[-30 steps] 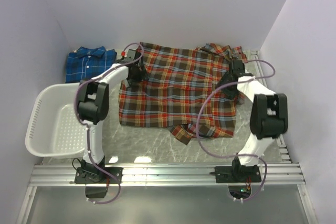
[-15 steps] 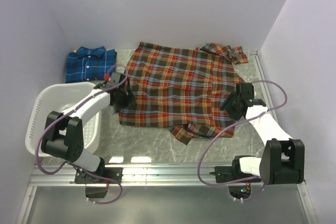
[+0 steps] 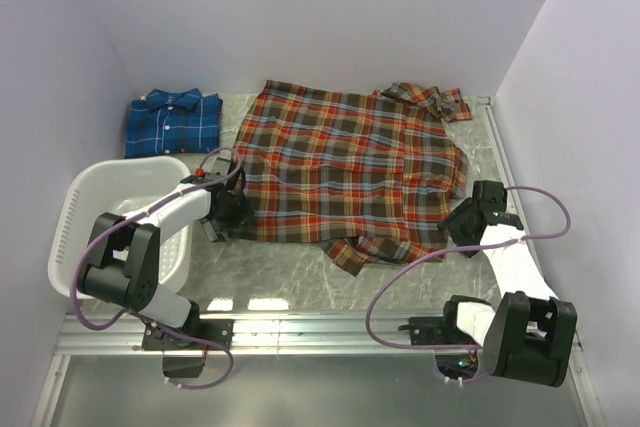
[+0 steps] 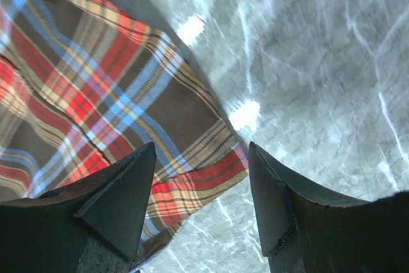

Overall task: Fold and stack the long sleeve shirts
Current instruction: Fold the shirt

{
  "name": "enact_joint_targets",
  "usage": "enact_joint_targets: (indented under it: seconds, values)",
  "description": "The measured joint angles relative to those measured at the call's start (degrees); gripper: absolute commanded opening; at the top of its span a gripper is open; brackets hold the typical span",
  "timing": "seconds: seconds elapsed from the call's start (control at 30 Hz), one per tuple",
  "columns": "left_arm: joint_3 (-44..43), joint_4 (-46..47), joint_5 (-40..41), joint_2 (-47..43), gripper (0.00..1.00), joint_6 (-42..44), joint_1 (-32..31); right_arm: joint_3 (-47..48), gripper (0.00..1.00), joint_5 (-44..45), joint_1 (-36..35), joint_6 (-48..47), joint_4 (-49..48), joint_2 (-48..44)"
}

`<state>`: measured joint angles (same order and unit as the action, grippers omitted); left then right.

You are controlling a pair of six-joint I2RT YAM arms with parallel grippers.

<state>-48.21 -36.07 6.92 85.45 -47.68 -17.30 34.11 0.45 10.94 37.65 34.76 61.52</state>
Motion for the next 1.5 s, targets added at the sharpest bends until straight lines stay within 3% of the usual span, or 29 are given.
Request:
enact_joint_targets:
  seconds: [0.23, 0.27, 0.43, 0.57, 1.1, 1.33, 1.5]
  values:
    - [0.35, 0.26, 0.50, 1.42, 0.61, -0.55, 0.02, -0.83, 0.67, 0.85, 0.98, 0.52, 0.50, 0.90]
    - [0.35, 0.26, 0.52, 1.42, 0.53, -0.61, 0.02, -0.83, 0.66, 1.14, 1.20, 0.63, 0.55, 1.01]
    - [0.35, 0.28, 1.01, 1.42, 0.30, -0.39, 0.02, -1.36, 0.63, 1.90, 1.60, 0.72, 0.46, 2.12]
    - [0.35, 0.26, 1.29, 1.38, 0.01, 0.17, 0.00, -1.55, 0.61, 1.38, 1.60, 0.52, 0.42, 4.24]
    - [-2.05, -3.17, 3.21, -3.45, 0.00, 2.60, 0.00, -1.55, 0.58, -2.43, -1.16, 0.35, -1.22, 7.41]
    - [-3.28, -5.01, 3.50, -3.61, 0.01, 3.52, 0.00, -1.55, 0.43, -2.47, -1.70, 0.44, -1.38, 7.58]
    - [-4.11, -5.49, 3.58, -4.31, 0.00, 3.93, 0.00, -1.55, 0.43, -2.47, -2.03, 0.44, -1.33, 8.20]
